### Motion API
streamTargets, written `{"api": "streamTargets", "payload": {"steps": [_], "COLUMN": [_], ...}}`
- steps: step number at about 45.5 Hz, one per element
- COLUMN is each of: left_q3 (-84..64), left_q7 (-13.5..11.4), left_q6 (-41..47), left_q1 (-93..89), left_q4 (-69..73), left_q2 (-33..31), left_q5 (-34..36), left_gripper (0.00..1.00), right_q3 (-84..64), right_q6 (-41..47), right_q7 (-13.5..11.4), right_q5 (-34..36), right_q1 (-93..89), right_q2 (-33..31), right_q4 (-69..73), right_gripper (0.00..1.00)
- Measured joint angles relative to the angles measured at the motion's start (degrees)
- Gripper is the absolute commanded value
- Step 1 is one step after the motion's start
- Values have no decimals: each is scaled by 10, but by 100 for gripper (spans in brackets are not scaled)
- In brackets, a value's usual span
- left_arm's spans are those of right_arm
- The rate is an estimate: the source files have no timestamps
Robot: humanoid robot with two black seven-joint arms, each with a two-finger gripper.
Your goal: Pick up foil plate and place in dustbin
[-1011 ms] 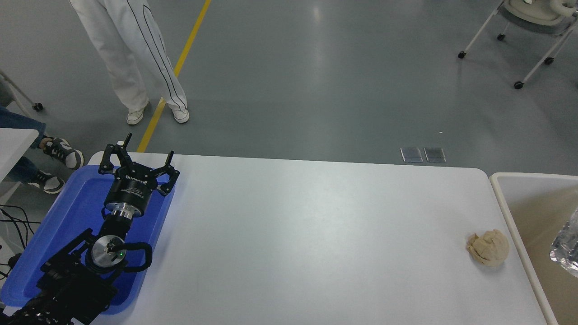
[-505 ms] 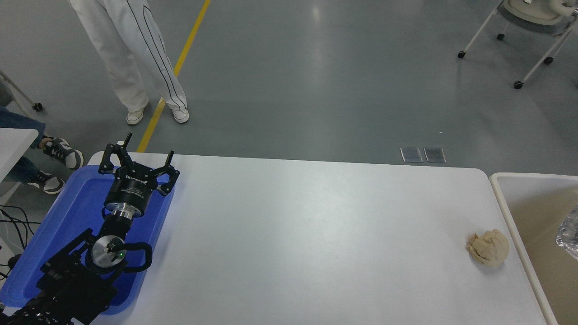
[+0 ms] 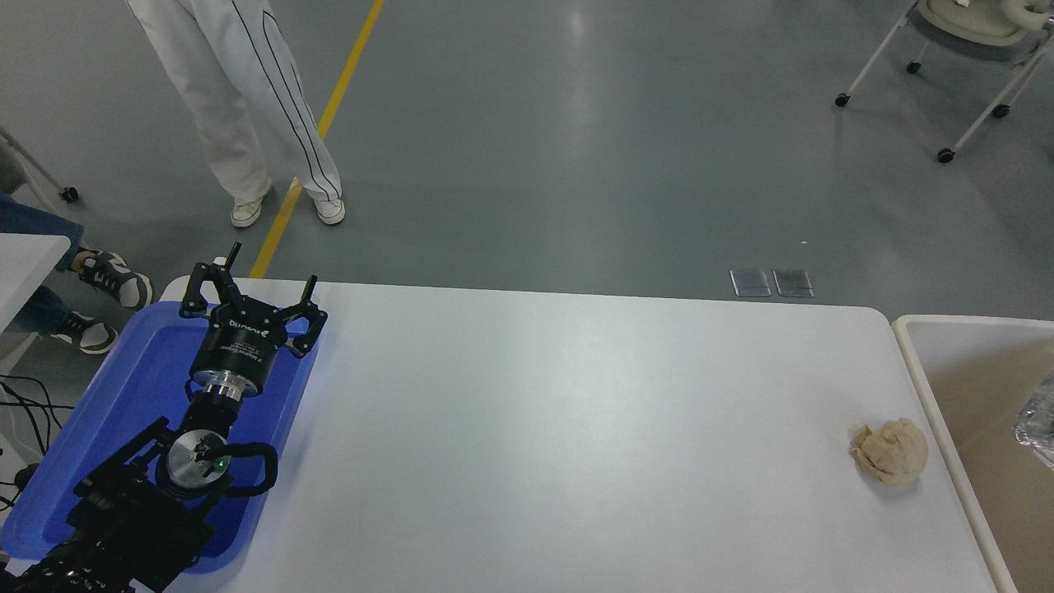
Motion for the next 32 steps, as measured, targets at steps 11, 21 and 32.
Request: {"api": "streamTargets", "payload": {"steps": [11,21,32], "left_q3": [0,0,0], "left_q7": [0,0,0], "left_q6": [0,0,0], "left_q1": [0,0,0], "left_q4": [0,0,0], "left_q2": [0,0,0], "left_q5": [0,0,0], "left_gripper": [100,100,100], "right_q3": [0,1,2], "right_q6": [-35,-47,-51], "right_q7": [0,0,-2], "right_q5": [0,0,0], "right_q1": [0,4,15], "right_q2": [8,11,12], "right_q4": [0,-1,-2], "right_gripper": [99,100,100]}}
